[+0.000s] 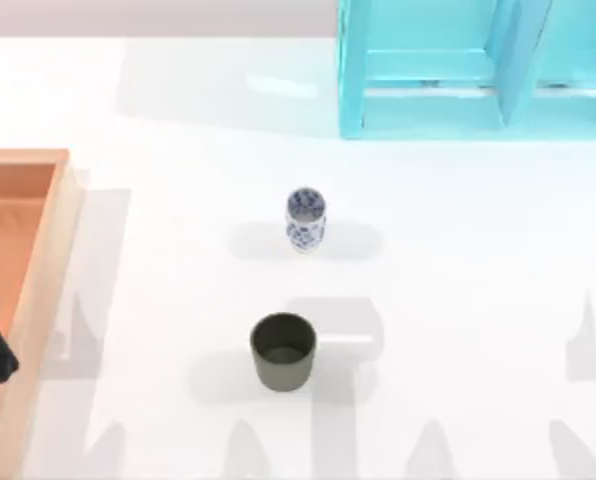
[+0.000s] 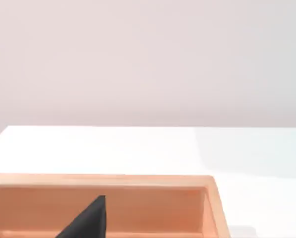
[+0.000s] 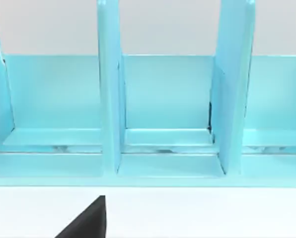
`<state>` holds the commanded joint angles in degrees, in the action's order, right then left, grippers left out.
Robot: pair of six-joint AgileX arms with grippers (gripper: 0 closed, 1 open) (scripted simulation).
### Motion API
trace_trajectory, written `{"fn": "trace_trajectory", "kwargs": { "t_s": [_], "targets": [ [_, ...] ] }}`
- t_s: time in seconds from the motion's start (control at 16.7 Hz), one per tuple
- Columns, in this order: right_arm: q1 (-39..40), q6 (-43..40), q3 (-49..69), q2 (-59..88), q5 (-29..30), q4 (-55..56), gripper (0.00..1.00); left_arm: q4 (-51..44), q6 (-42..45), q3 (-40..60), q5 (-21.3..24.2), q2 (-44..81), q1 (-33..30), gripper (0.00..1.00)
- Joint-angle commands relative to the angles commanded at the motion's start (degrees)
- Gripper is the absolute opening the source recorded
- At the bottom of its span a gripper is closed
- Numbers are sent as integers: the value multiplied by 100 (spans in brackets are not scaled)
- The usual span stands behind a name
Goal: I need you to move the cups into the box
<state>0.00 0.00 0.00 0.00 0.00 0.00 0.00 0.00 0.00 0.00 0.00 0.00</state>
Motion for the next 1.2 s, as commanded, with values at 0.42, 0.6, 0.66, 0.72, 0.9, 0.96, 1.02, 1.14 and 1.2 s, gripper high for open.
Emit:
{"fn": "trace_trajectory", "kwargs": {
  "t_s": [0.42, 0.6, 0.66, 0.72, 0.9, 0.96, 1.02, 1.14, 1.2],
  "targets": [
    [0, 0, 0, 0, 0, 0, 100, -354, -405, 790, 22, 540, -291, 100],
    [0, 0, 0, 0, 0, 0, 100, -899, -889, 1747, 33, 1362, -664, 100],
    [0, 0, 0, 0, 0, 0, 100, -1135, -1074, 2117, 35, 1717, -814, 100],
    [0, 0, 0, 0, 0, 0, 100, -1394, -1266, 2503, 36, 2107, -976, 100],
    [0, 0, 0, 0, 0, 0, 100, -2291, -1868, 3736, 36, 3460, -1519, 100],
    [0, 0, 0, 0, 0, 0, 100, -2625, -2072, 4163, 36, 3962, -1717, 100],
    [0, 0, 0, 0, 0, 0, 100, -2970, -2276, 4593, 34, 4481, -1920, 100],
    [0, 0, 0, 0, 0, 0, 100, -3679, -2676, 5452, 31, 5551, -2336, 100],
    [0, 0, 0, 0, 0, 0, 100, -4038, -2871, 5879, 29, 6095, -2546, 100]
  ]
}}
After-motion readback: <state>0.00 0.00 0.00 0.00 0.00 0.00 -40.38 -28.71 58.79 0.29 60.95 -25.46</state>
